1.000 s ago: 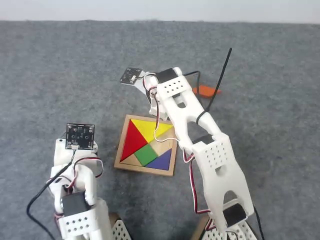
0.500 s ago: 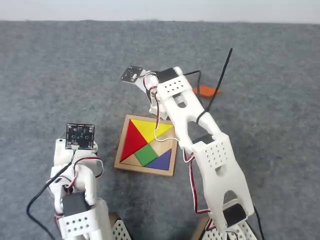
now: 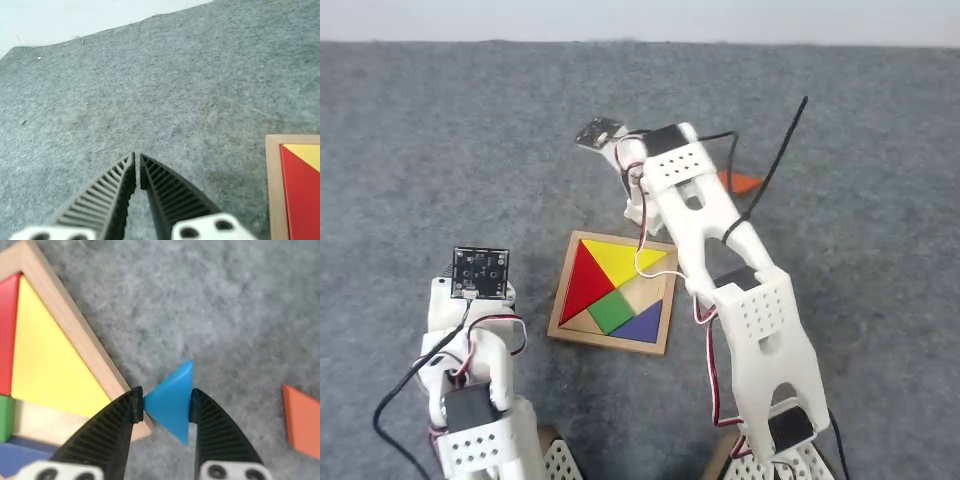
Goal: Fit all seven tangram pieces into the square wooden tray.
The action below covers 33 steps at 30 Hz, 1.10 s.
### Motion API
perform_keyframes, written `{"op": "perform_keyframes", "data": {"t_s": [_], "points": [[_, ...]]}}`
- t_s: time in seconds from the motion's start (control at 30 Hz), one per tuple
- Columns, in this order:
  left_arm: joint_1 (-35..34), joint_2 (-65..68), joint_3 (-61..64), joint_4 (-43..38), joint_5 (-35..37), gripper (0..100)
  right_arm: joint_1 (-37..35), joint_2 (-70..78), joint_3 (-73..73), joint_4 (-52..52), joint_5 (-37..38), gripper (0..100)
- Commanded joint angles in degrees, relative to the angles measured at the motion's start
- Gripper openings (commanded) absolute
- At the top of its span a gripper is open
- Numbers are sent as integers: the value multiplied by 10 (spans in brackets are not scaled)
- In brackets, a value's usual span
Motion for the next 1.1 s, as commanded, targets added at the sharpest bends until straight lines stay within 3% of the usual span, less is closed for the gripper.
{"op": "perform_keyframes", "data": {"t_s": [0.0, 0.17, 0.4, 0.63, 0.87, 1.07], "points": [[-2, -11, -7, 0, -7, 15, 1, -72, -20, 28, -12, 108], [-2, -11, -7, 0, -7, 15, 1, -115, -20, 80, -34, 108], [-2, -11, -7, 1, -7, 15, 0, -155, 13, 145, -211, 108], [-2, -11, -7, 1, -7, 15, -54, -225, 144, 139, -295, 108], [-2, -11, -7, 1, -7, 15, -138, -279, 312, 32, -329, 108], [-2, -11, -7, 2, -7, 15, -148, -286, 386, -36, -303, 108]]}}
